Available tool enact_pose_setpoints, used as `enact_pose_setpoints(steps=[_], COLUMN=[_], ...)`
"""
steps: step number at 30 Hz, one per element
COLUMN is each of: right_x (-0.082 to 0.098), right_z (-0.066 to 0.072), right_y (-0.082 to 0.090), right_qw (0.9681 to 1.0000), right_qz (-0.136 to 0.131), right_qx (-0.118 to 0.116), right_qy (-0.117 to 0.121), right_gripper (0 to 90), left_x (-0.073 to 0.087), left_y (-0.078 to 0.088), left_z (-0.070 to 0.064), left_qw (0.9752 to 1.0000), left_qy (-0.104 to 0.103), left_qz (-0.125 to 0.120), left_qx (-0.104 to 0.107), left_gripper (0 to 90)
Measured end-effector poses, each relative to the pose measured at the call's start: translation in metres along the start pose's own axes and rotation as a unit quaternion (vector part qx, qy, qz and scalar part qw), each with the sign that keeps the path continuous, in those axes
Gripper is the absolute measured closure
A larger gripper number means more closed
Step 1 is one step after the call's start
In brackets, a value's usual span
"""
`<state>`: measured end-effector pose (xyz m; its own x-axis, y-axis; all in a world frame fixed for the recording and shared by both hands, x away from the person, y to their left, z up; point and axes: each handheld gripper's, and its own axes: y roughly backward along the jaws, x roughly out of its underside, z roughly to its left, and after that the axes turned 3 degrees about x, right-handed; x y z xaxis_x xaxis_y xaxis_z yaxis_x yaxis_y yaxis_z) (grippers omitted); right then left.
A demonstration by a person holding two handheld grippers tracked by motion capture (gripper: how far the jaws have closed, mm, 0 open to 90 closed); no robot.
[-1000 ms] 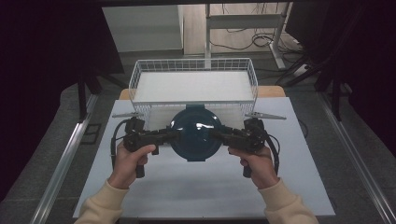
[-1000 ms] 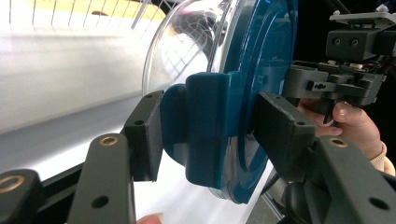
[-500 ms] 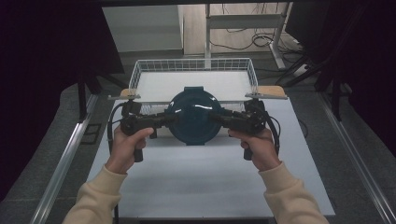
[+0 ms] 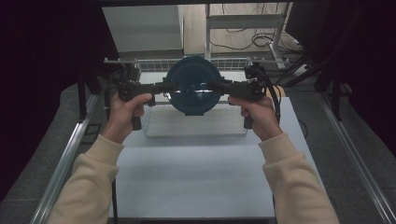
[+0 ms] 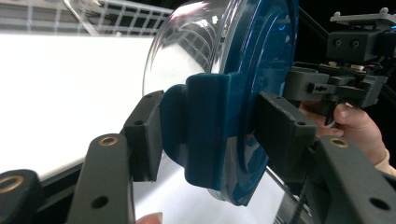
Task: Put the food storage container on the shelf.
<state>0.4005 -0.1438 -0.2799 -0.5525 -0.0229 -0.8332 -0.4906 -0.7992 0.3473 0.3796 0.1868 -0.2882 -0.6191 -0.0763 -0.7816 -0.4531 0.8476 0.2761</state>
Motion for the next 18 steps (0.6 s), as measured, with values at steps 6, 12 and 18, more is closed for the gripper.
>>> enact_pose_setpoints(steps=[6,12,18], right_x=[-0.021,-0.025,-0.021], right_z=[-0.01,-0.034,-0.054], right_y=[-0.015,-0.041,-0.056], right_qw=[0.9999,0.9994,0.9976], right_qz=[0.011,0.028,0.051], right_qx=[0.0,0.001,-0.004], right_qy=[0.001,-0.021,-0.048], right_gripper=[40.2,40.0,39.8], left_x=[-0.013,-0.015,-0.014], left_y=[-0.006,-0.019,-0.03], left_z=[0.02,0.05,0.065], left_qw=[0.9997,0.9981,0.9965], left_qy=[0.024,0.061,0.081], left_qz=[-0.003,0.005,0.017], left_qx=[0.003,-0.001,-0.006], left_gripper=[44.2,44.2,44.1])
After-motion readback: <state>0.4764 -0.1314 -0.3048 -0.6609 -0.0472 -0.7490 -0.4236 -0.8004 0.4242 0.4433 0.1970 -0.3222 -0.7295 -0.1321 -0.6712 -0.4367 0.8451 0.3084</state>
